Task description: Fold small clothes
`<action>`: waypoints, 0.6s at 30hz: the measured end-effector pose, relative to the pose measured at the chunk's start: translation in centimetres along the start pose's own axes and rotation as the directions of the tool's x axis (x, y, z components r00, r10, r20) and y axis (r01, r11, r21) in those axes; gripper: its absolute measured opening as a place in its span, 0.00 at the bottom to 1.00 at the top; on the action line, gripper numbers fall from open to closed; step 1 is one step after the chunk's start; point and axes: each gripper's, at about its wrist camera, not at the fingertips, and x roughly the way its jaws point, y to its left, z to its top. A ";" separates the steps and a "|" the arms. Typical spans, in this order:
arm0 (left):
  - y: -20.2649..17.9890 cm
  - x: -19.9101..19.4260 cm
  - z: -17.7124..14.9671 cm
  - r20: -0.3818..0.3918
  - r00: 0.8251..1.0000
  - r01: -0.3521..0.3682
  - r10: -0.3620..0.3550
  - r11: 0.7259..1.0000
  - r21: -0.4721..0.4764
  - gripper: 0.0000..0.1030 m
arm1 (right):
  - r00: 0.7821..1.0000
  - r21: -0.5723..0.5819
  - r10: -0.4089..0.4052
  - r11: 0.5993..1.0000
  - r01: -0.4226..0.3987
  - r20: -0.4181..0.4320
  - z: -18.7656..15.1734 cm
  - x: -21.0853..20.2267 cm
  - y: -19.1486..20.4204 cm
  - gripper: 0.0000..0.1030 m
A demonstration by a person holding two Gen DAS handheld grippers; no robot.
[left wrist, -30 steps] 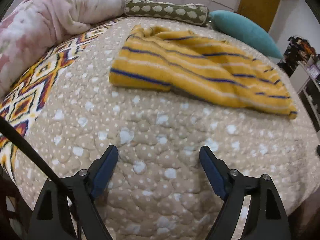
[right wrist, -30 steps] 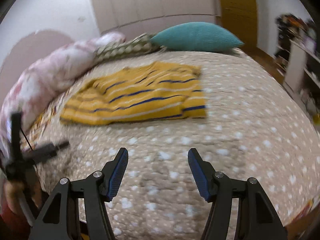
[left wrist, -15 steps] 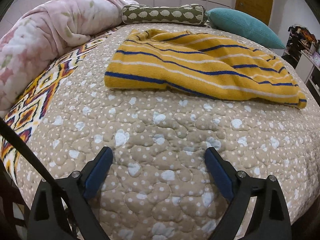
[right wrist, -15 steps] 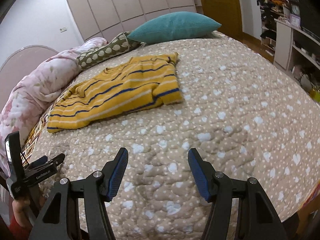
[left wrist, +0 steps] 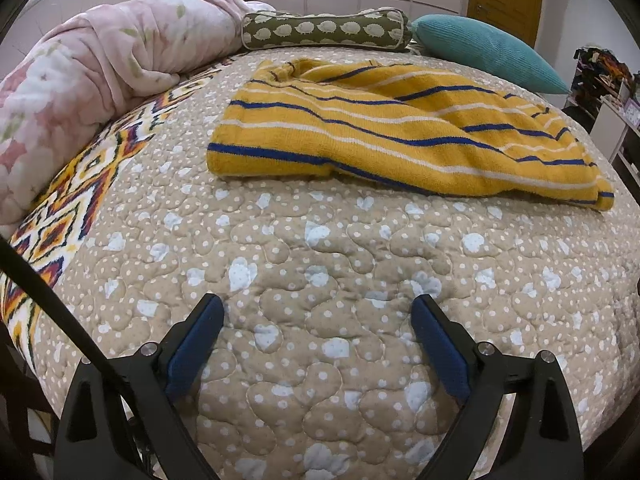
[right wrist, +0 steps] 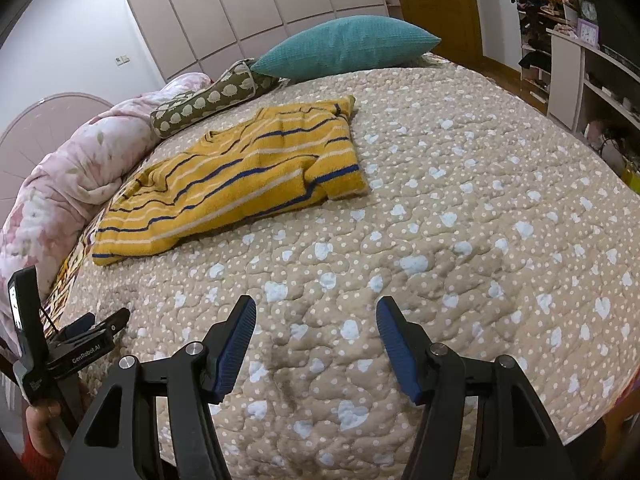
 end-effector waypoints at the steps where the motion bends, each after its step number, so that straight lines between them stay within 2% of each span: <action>1: 0.0 0.0 0.0 0.001 1.000 0.000 0.000 1.000 0.000 0.92 | 1.000 0.001 -0.001 1.000 0.001 -0.001 0.0 0.1 -0.1 0.65; 6: 0.0 0.0 -0.1 -0.002 1.000 0.006 -0.006 1.000 0.003 0.92 | 0.999 0.042 -0.026 0.999 0.024 0.036 1.0 -0.4 -1.9 0.65; 11: -0.2 0.0 -0.2 0.004 1.000 -0.003 0.002 1.000 0.004 0.93 | 0.997 0.116 -0.044 0.993 0.036 0.067 3.7 -0.4 -5.3 0.65; 14: -0.3 -0.1 -0.3 0.009 1.000 -0.007 0.007 1.000 0.005 0.93 | 0.998 0.158 -0.009 0.987 0.000 0.058 5.9 1.0 -6.8 0.66; 18: -0.3 -0.1 -0.3 0.011 1.000 -0.008 0.008 1.000 0.006 0.93 | 0.996 0.190 0.085 0.978 -0.091 0.037 8.4 4.0 -7.0 0.66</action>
